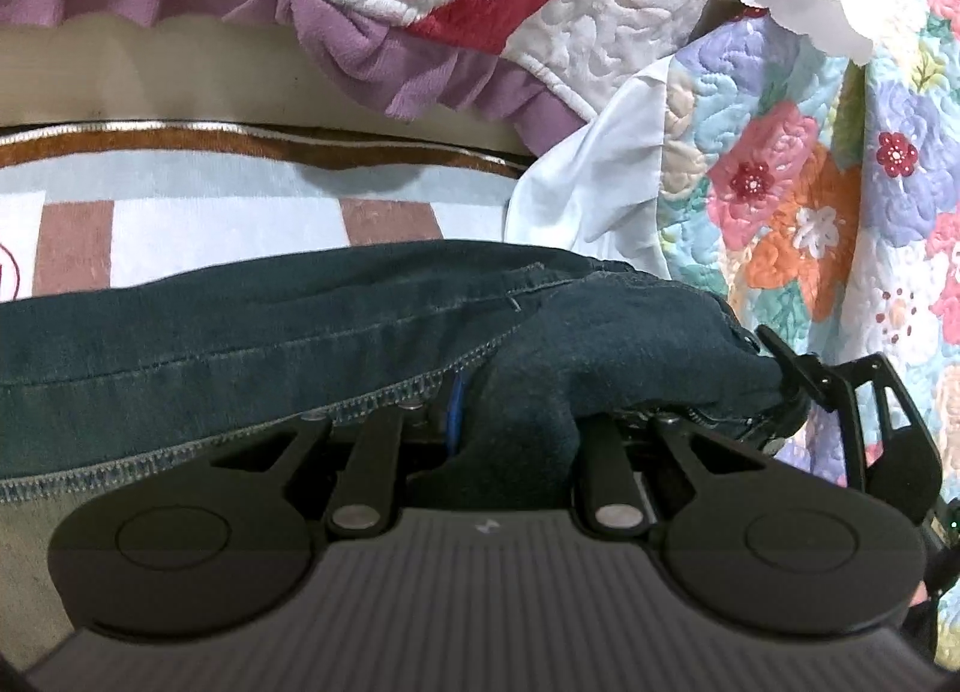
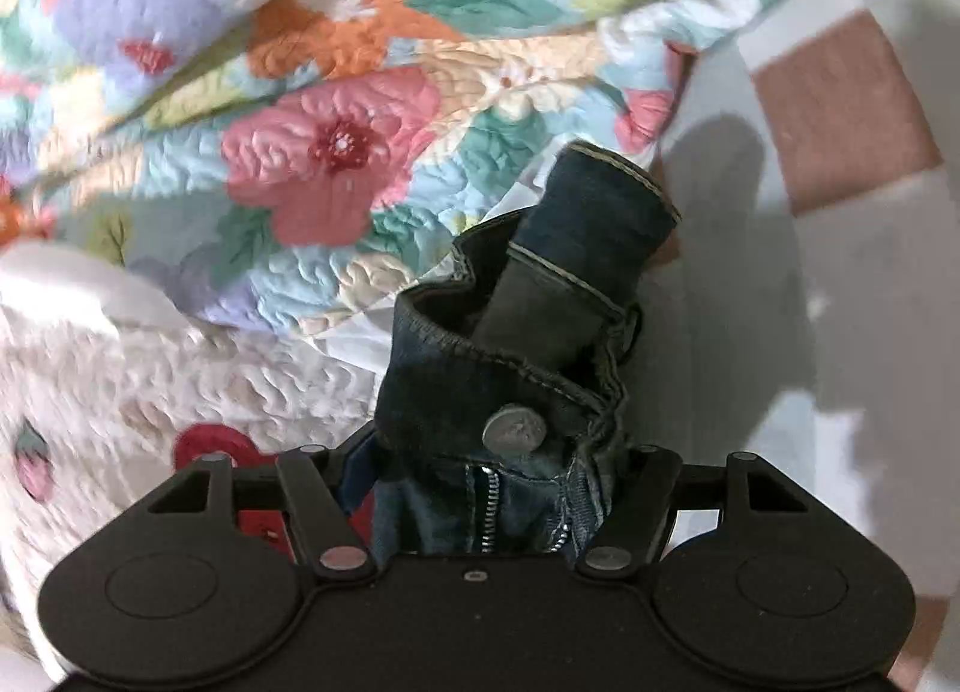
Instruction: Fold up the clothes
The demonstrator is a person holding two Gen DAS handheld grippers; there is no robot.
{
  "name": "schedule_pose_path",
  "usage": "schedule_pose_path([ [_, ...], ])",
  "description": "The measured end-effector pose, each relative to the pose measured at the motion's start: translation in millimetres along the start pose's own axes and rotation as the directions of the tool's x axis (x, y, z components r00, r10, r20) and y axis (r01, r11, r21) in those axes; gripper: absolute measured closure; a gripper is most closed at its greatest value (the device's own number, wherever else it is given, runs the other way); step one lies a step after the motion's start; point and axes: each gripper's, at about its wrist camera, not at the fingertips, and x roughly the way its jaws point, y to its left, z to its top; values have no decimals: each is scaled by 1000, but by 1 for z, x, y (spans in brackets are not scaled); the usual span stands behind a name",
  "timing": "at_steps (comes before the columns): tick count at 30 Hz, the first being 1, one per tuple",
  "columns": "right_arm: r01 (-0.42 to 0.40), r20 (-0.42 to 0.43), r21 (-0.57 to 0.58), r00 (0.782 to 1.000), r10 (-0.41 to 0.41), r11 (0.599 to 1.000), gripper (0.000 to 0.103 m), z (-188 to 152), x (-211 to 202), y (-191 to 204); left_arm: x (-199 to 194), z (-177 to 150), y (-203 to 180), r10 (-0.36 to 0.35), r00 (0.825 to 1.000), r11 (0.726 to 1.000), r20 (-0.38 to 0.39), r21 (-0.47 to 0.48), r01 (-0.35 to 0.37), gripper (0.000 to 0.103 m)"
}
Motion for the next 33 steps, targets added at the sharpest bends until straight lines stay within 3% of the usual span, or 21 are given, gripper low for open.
schedule_pose_path([
  [5, -12, -56, -43, 998, 9, 999, 27, 2, -2, 12, -2, -4, 2, 4, 1000, 1000, -7, 28, -4, 86],
  [7, 61, -100, -119, 992, -73, 991, 26, 6, 2, 21, -3, -6, 0, 3, 1000, 998, -9, 58, -2, 86],
  [8, 129, -127, -180, 980, -153, 975, 24, 10, 10, 27, -4, -8, 0, -1, 1000, 999, -10, 44, 1, 86],
  [10, 296, -200, -242, 916, -346, 924, 17, 17, 32, 27, -6, -11, -1, -10, 1000, 1000, -20, -6, 10, 89],
  [11, 318, -231, -222, 901, -367, 922, 14, 24, 37, 24, -6, -12, -2, -17, 999, 999, -29, -38, 16, 89],
  [13, 321, -286, -144, 892, -350, 936, 34, 43, 41, 14, -9, -15, -16, 13, 999, 999, -33, 38, -12, 89],
  [14, 270, -284, -175, 907, -311, 947, 62, 53, 37, 20, -11, -17, -24, 17, 999, 997, -37, 78, -14, 89],
  [15, 198, -272, -233, 926, -260, 952, 77, 62, 30, 30, -12, -18, -32, 18, 999, 993, -43, 114, -12, 87],
  [16, 126, -237, -320, 949, -208, 939, 77, 67, 18, 48, -15, -21, -41, -5, 998, 989, -55, 149, 14, 87],
  [18, 6, -146, -515, 985, -95, 857, 78, 64, -15, 83, -24, -27, -61, -63, 996, 972, -67, 223, 76, 87],
  [20, -27, -45, -591, 999, 0, 806, 80, 64, -44, 89, -27, -31, -75, -120, 989, 953, -82, 269, 138, 80],
  [21, 12, -3, -605, 1000, -17, 796, 80, 69, -49, 86, -29, -33, -82, -148, 985, 942, -90, 291, 168, 72],
  [23, 193, 71, -610, 979, -190, 769, 80, 81, -36, 71, -16, -41, -82, -155, 972, 939, -177, 278, 200, 60],
  [25, 290, 56, -560, 948, -313, 776, 79, 92, -25, 53, -4, -54, -69, -132, 963, 953, -234, 239, 189, 60],
  [27, 291, 36, -528, 946, -321, 798, 79, 96, -25, 48, 3, -63, -53, -125, 955, 965, -269, 192, 180, 59],
  [30, 273, 46, -565, 953, -300, 779, 79, 93, -26, 54, -16, -65, -29, -192, 956, 969, -221, 113, 220, 58],
  [33, 280, 49, -569, 950, -308, 773, 79, 93, -29, 53, -46, -73, 4, -159, 973, 978, -168, 107, 178, 49],
])
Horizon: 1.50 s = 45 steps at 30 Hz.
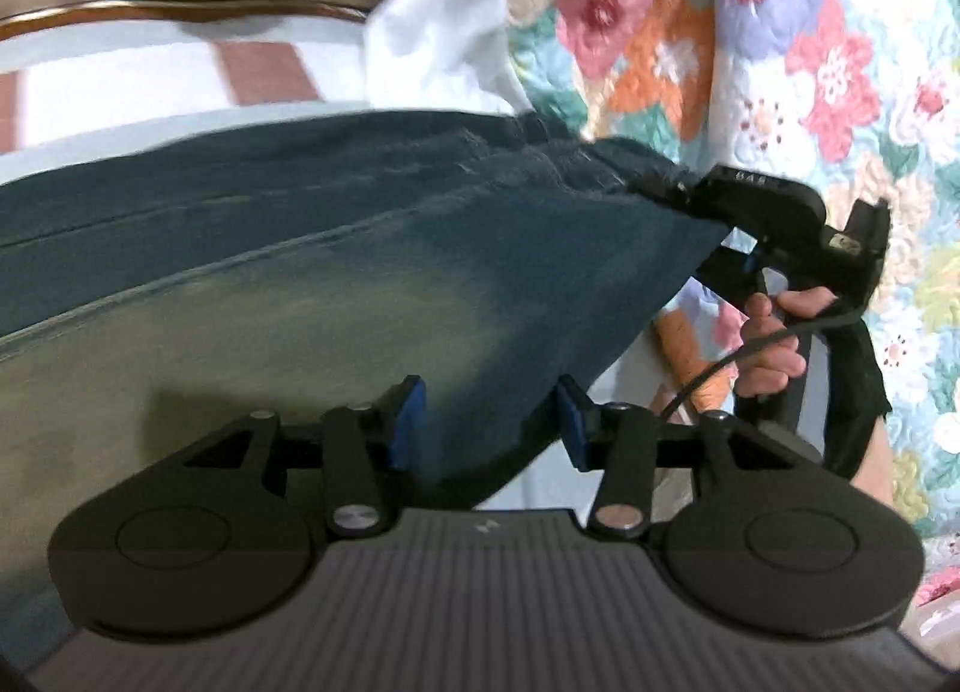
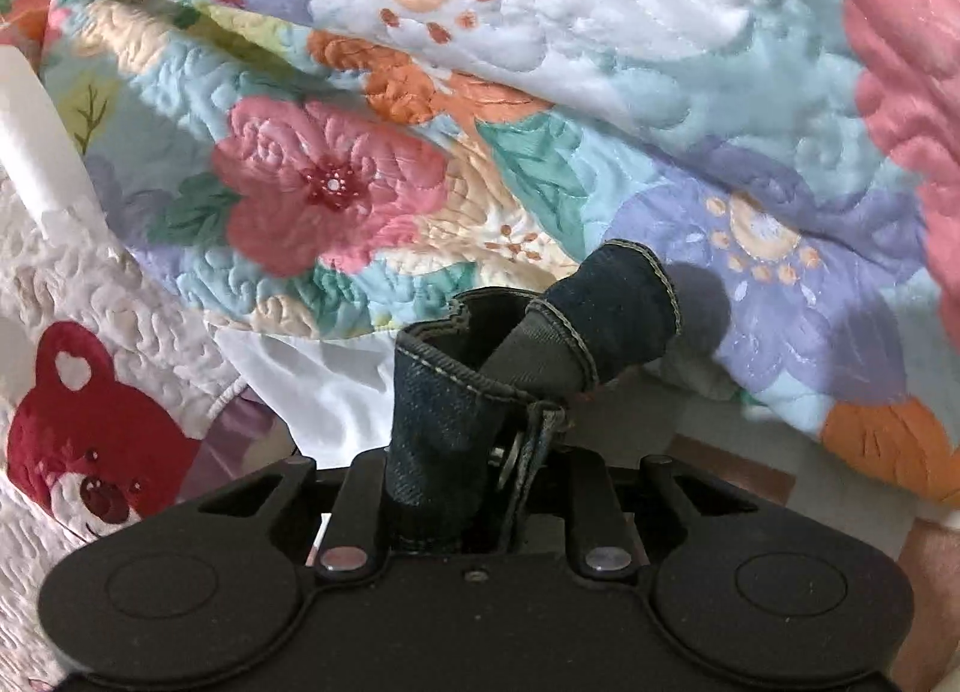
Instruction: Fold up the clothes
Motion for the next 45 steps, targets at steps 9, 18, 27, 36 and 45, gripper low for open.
schedule_pose_path([
  [9, -36, 35, -53, 999, 38, 998, 79, -2, -4, 15, -135, -102, 119, 445, 881, 869, 160, -315, -382, 57],
  [18, -44, 95, -209, 993, 65, 977, 79, -10, -20, 41, -229, -171, 145, 733, 653, 677, 192, -299, -672, 58],
  [27, -103, 150, -552, 964, 221, 827, 78, -63, -61, 129, -252, -184, 129, 698, 663, 716, 270, -265, -646, 58],
  [36, -289, -77, -791, 921, 381, 539, 79, -162, -96, 244, -301, -173, 135, 679, 651, 717, 338, -493, -492, 70],
  [45, -518, -374, -777, 837, 400, 357, 80, -289, -90, 309, -317, -188, 167, 760, 616, 629, 208, -472, -618, 70],
])
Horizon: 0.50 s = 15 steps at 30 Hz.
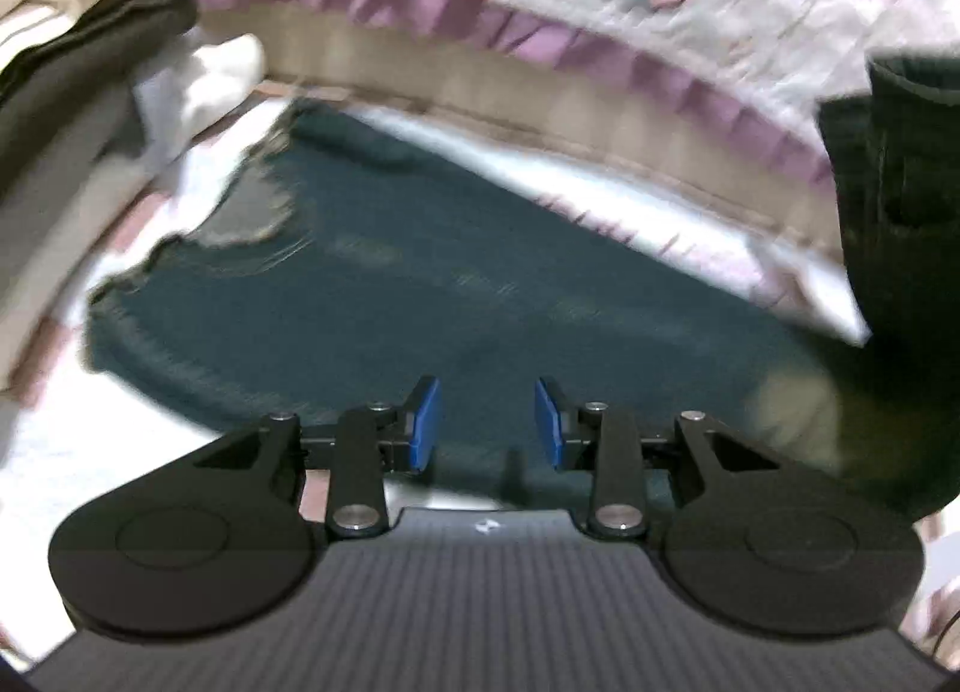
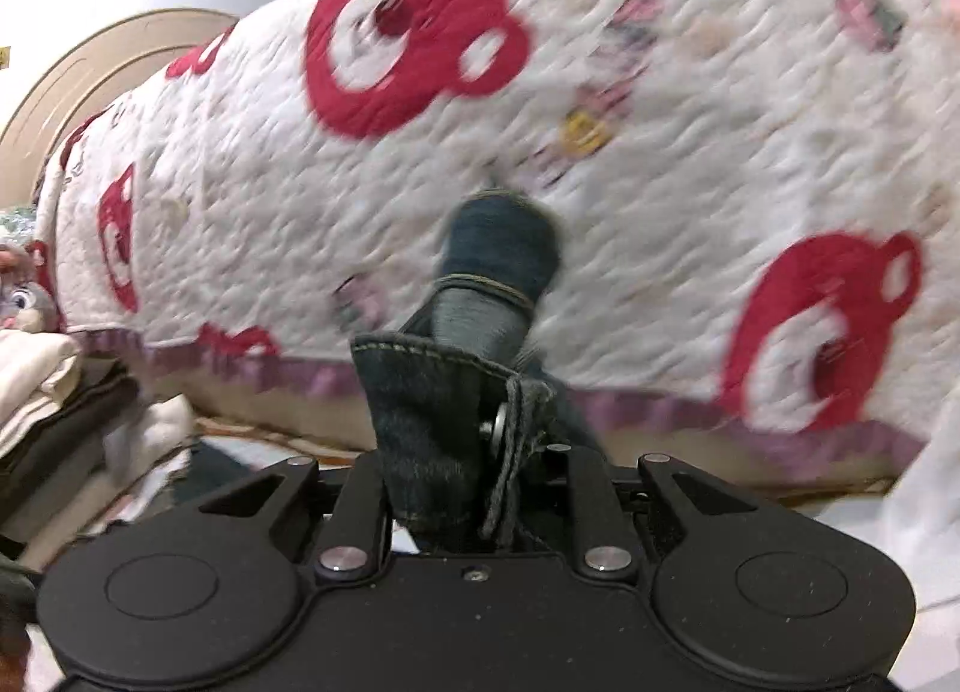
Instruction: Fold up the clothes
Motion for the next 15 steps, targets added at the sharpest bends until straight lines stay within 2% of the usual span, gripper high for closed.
schedule_pose_path([
  [4, -51, -58, 49, 997, 54, 997, 80, -15, 29, 23, 1, 1, 29, -9, 1000, 999, -25, -45, 8, 71],
  [6, -62, -67, 46, 996, 65, 997, 80, -19, 40, 35, 1, 6, 38, -23, 999, 998, -31, -52, 22, 81],
  [8, -67, -73, 36, 995, 70, 997, 80, -20, 49, 48, 0, 12, 41, -17, 1000, 1000, -17, -22, 16, 82],
  [10, -63, -68, 13, 996, 64, 998, 80, -13, 55, 64, -3, 19, 43, 0, 1000, 1000, 16, 10, 0, 82],
  [15, -103, -9, -30, 995, 102, 994, 80, 11, 68, 112, -6, 38, 66, -45, 997, 997, 55, -55, 48, 82],
])
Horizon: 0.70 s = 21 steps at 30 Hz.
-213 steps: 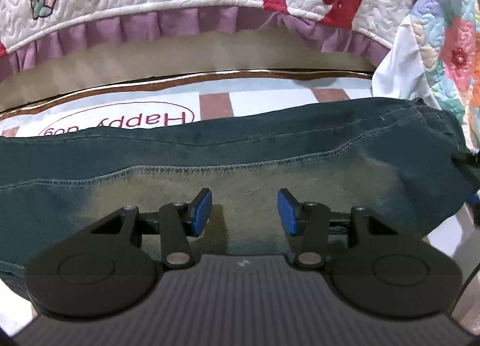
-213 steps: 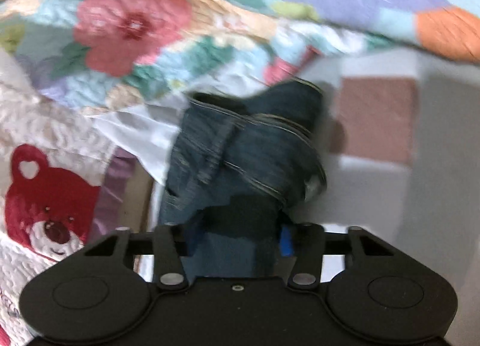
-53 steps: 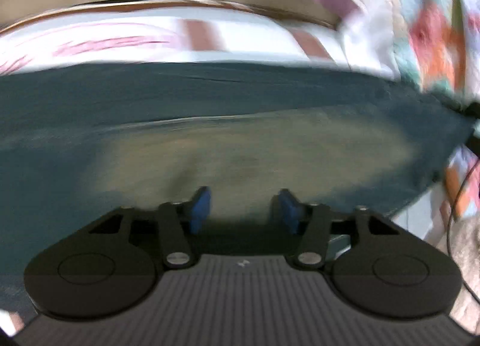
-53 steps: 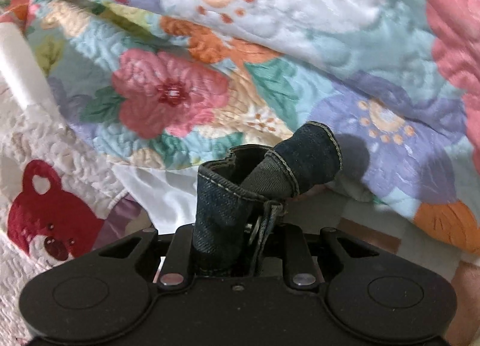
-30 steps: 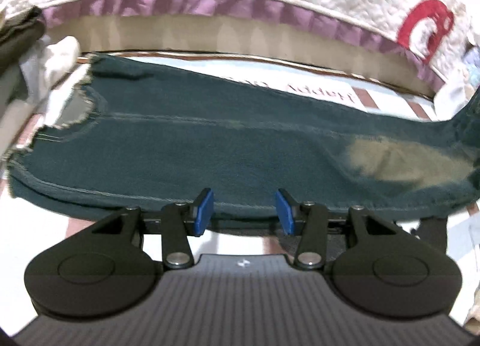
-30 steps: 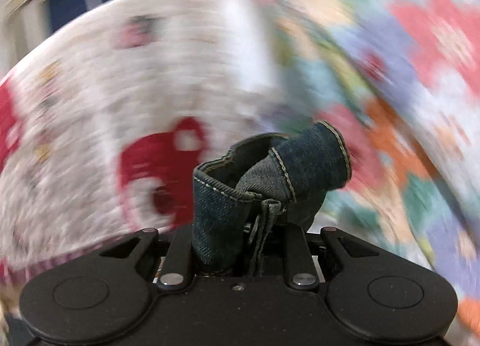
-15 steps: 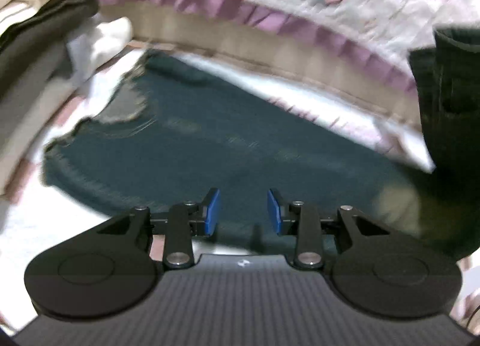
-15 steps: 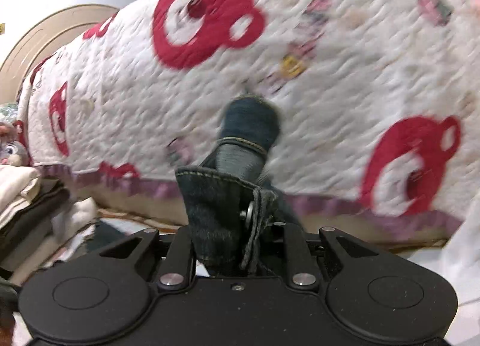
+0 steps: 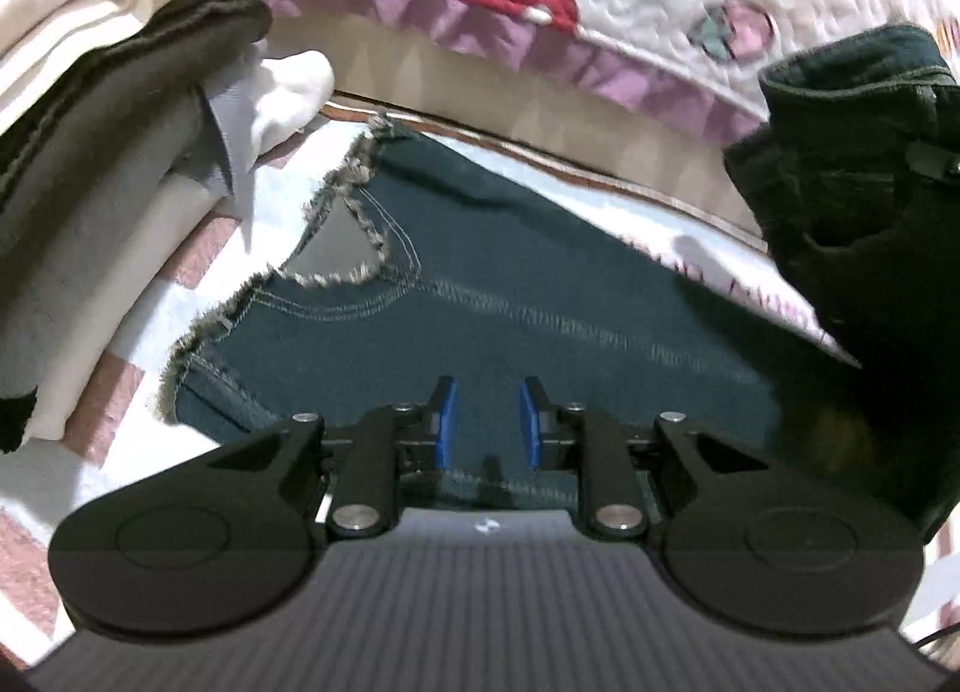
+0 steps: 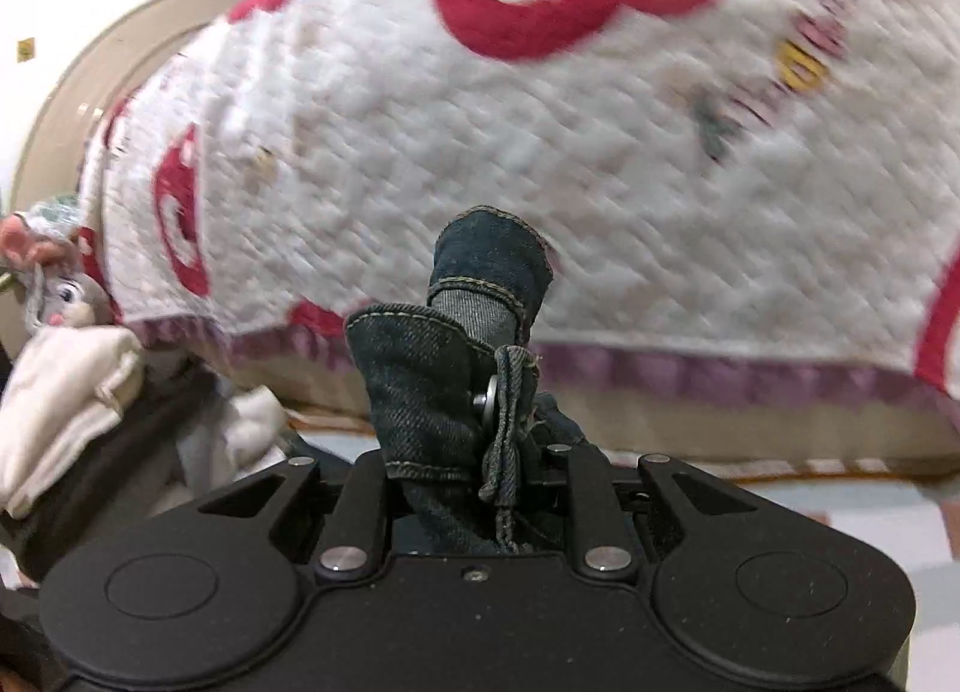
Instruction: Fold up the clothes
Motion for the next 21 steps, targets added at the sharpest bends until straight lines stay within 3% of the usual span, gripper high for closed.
schedule_pose_path([
  [7, -91, 28, -163, 995, 97, 983, 80, -4, 60, 93, -3, 4, 39, -2, 998, 998, 66, -67, 7, 82],
  [10, -163, -134, -246, 982, 133, 955, 70, -34, 122, 129, -3, 0, 58, 5, 999, 991, 43, -136, 1, 81],
  [11, -204, -255, -278, 958, 132, 939, 69, -49, 146, 142, -2, -1, 64, 12, 999, 989, 36, -151, -6, 82],
  [13, -304, -465, -310, 875, 135, 901, 70, -80, 174, 160, -3, -5, 72, 18, 999, 986, 27, -168, -13, 81],
  [16, -394, -512, -210, 824, 242, 895, 53, -96, 162, 153, -3, -14, 80, 6, 1000, 982, 25, -191, -1, 79],
  [18, -463, -507, -58, 777, 373, 884, 52, -95, 149, 130, -2, -18, 83, -13, 1000, 976, 29, -215, 19, 78],
  [20, -515, -478, 120, 719, 504, 849, 51, -88, 133, 90, 0, -20, 84, -39, 999, 970, 33, -237, 46, 78],
  [21, -525, -464, 179, 700, 542, 832, 51, -88, 124, 70, 1, -20, 84, -49, 998, 967, 36, -247, 57, 77],
])
